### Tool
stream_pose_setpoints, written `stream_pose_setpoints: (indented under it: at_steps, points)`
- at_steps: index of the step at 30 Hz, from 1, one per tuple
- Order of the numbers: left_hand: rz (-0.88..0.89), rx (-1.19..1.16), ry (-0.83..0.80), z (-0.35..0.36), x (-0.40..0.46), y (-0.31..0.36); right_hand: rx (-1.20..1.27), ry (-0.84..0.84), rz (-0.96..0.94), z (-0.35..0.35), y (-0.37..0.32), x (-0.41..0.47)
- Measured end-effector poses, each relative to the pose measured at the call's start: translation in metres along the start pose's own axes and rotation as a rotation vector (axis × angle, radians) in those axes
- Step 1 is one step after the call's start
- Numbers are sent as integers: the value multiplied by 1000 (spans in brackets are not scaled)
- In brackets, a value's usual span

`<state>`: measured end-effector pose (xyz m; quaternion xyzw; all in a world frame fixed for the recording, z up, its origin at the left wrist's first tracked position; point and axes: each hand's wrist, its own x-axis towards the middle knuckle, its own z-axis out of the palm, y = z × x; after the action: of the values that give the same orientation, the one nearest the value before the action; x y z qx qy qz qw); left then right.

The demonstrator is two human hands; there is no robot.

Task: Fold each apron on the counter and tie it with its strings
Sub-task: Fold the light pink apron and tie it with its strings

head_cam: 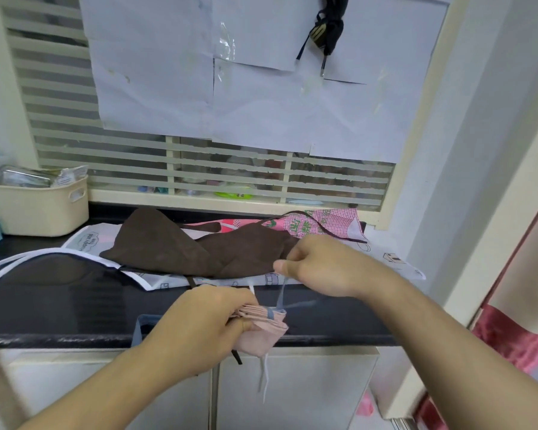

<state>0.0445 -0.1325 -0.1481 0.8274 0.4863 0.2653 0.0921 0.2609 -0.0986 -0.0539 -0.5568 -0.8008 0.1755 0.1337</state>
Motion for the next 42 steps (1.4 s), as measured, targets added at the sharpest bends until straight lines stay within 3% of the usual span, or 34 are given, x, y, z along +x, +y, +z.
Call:
stream_pose_setpoints:
  at_steps: [3, 6, 8, 11, 16, 20, 22, 24, 26, 32, 37, 40, 42]
  points:
    - [-148, -57, 100, 13, 4, -6, 148, 44, -115, -4, -18, -6]
    - [-293, -336, 287, 10, 13, -9, 389, 97, -184, 20, -25, -18]
    - [-355, -579, 331, -1, 19, -11, 676, 71, -149, 54, -19, -27]
    - [-368, -956, 327, -13, 21, -6, 1053, -51, -50, 100, -2, -43]
    - [-279, -1145, 143, -15, 13, -2, 1065, -262, 12, 119, 28, -47]
    - [-102, -1060, -249, -18, 3, 0, 1029, -311, 78, 93, 47, -35]
    - [-53, -798, -408, -16, -1, 3, 976, -336, 96, 73, 50, -26]
    - [-40, -485, -462, -8, -3, 6, 882, -287, 127, 55, 45, -18]
    - [-104, -310, -368, 3, -4, 8, 775, -175, 96, 40, 34, -14]
    - [-375, -395, 18, 16, 3, 8, 625, 85, -119, 36, -5, -34]
    - [-439, -768, 198, -3, 11, 5, 1040, 25, -77, 97, -5, -55]
    - [-447, -1002, 171, -15, 10, 8, 1284, -126, 17, 135, 12, -61]
    - [-418, -1014, 80, -18, 7, 8, 1404, -170, 64, 147, 24, -61]
